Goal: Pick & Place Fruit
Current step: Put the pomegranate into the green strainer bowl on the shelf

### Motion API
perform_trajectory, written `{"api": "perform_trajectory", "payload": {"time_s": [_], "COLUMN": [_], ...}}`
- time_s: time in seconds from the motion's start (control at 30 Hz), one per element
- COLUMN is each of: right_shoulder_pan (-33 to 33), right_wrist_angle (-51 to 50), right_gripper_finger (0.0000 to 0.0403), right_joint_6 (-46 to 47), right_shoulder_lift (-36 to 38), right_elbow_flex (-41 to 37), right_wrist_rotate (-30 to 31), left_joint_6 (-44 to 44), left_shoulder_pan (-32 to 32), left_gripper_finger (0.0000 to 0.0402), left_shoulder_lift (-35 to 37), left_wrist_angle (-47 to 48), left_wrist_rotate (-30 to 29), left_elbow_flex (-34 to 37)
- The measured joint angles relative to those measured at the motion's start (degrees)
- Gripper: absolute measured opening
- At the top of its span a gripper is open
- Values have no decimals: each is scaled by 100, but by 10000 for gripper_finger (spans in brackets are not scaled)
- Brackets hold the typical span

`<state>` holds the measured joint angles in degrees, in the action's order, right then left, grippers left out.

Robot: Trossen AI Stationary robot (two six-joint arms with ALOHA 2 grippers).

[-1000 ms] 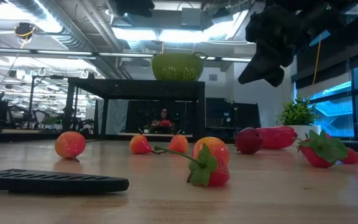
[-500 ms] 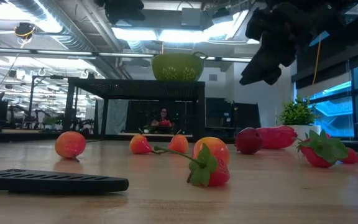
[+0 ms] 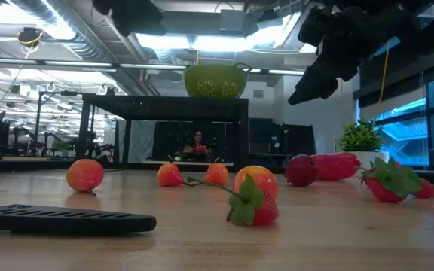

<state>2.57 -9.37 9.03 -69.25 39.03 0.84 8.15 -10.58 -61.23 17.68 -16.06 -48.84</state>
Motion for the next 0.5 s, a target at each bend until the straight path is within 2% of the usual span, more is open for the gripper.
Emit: {"api": "perform_trajectory", "payload": {"time_s": [0.1,0.33,0.5], "right_shoulder_pan": [160,548,630], "right_wrist_angle": [-237,-1614,-2287], "right_gripper_finger": [278,259,249], "right_joint_6": [37,-95,-46], "right_shoulder_lift": [0,0,0], "right_elbow_flex": [261,1225,1556], "right_wrist_rotate": [159,582,737], "left_joint_6": [174,481,491], "left_shoulder_pan": [-219,-661,-853], "left_gripper_finger": [188,188,188], "left_shoulder_lift": [0,0,-2], "left_wrist_angle": [-150,-299,-577], "left_wrist_rotate": [-189,-655,-812], "left_elbow_flex": [149,427,540]}}
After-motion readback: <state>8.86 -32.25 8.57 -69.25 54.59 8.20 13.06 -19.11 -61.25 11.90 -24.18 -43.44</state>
